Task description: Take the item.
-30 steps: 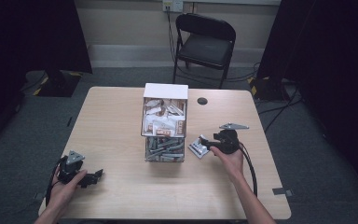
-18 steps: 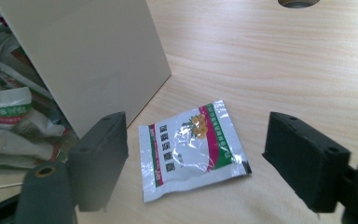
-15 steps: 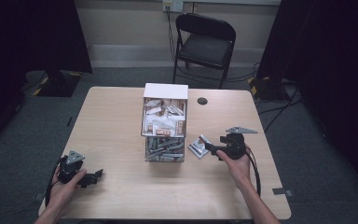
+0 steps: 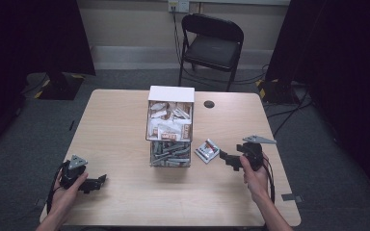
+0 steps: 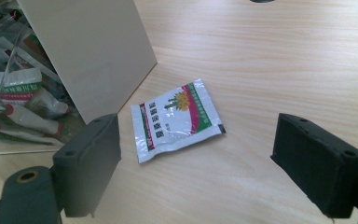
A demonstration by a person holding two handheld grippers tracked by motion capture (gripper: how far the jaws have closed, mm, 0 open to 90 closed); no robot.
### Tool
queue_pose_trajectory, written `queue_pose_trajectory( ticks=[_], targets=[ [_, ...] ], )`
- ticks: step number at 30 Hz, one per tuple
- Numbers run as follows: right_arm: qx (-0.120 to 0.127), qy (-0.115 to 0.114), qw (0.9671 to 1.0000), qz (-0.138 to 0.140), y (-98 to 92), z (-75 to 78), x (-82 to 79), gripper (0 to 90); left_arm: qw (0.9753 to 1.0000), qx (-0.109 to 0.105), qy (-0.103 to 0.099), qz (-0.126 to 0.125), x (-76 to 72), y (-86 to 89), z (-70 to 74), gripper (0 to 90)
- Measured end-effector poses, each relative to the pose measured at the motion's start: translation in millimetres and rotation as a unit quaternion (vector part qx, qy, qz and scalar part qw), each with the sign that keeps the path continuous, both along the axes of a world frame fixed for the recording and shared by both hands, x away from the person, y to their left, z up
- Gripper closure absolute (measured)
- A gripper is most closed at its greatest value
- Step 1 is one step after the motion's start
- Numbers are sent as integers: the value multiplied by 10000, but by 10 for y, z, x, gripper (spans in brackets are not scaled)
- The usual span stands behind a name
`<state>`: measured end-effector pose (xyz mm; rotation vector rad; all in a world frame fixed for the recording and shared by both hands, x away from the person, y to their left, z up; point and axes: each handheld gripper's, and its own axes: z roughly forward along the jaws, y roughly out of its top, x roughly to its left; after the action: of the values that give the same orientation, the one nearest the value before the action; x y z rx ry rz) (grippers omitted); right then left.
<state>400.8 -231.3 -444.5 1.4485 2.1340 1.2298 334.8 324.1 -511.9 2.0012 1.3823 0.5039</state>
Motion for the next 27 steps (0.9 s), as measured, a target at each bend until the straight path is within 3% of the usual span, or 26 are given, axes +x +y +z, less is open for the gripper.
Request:
queue_pose_trajectory(
  ticks=[7, 17, 27],
  targets=[
    [-214, -113, 9995, -188, -91, 88, -163, 147, 10000, -3, 1, 0, 0, 0, 0, 0],
    [-419, -133, 9982, -402, -274, 88, -310, 148, 10000, 22, 0, 45, 0, -6, 2, 0],
    [-536, 193, 9957, -725, -616, -38, -520, 151, 10000, 21, 6, 63, 0, -10, 3, 0]
  ],
)
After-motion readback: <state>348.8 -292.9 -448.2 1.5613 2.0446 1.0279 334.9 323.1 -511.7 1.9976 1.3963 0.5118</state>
